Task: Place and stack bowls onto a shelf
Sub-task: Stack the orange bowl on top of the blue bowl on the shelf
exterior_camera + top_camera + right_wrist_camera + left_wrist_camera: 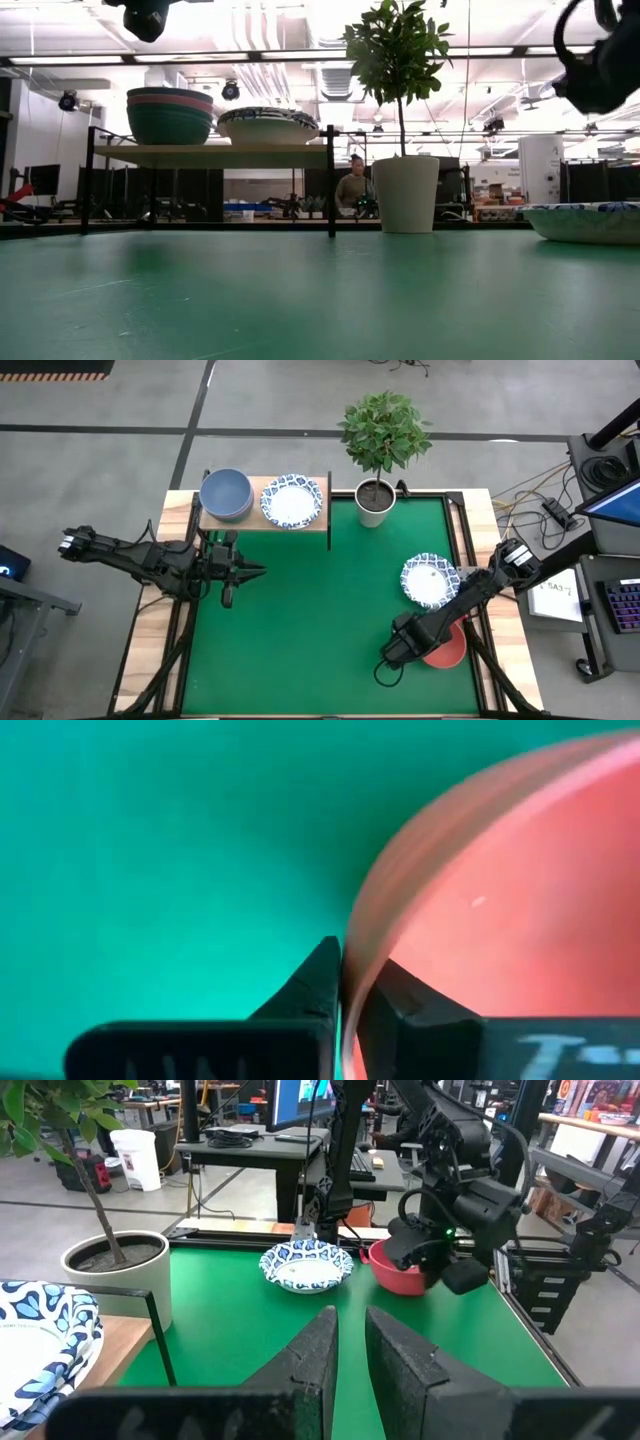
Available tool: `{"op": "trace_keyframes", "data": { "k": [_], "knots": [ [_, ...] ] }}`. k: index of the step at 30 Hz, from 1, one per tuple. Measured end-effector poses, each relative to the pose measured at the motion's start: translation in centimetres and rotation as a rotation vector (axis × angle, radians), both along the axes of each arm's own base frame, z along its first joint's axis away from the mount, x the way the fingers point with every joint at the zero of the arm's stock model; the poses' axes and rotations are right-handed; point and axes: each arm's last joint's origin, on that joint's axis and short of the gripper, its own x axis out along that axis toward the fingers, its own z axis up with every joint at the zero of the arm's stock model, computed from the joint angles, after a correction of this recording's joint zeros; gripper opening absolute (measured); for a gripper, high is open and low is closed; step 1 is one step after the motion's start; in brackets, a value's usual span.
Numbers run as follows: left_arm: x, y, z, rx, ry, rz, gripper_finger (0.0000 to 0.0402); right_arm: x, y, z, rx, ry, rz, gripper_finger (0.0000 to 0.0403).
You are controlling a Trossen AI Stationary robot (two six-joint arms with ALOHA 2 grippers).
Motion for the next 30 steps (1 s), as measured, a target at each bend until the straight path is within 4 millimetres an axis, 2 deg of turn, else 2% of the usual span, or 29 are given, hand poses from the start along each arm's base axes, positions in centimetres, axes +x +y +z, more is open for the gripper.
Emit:
{"op": "trace_keyframes", "data": {
  "k": [8,12,16,22,26,30],
  "knots": [
    [0.5,-0.1,-0.1,-0.001,-0.006,-0.001,0.0038,2.3,1.2,4.0,0.141,-0.176,0.178,0.0009],
    [1.4,-0.4,-0.2,-0.005,-0.008,-0.022,0.0038,4.3,1.7,6.4,0.191,-0.407,0.359,0.0009],
    [2.3,-0.8,-0.4,-0.018,-0.021,-0.100,0.0038,6.5,1.6,7.8,0.195,-0.677,0.530,0.0009],
    [2.5,-1.1,0.3,-0.036,-0.051,-0.167,0.0038,9.5,-0.4,8.9,0.068,-0.996,0.801,0.0008],
    [2.1,-1.4,1.4,-0.050,-0.100,-0.189,0.0038,11.1,-2.5,9.4,-0.051,-1.126,0.991,0.0008],
    [2.2,-2.1,1.5,-0.025,-0.121,-0.265,0.0042,11.9,-4.1,9.6,-0.133,-1.185,1.209,0.0008]
  ]
}}
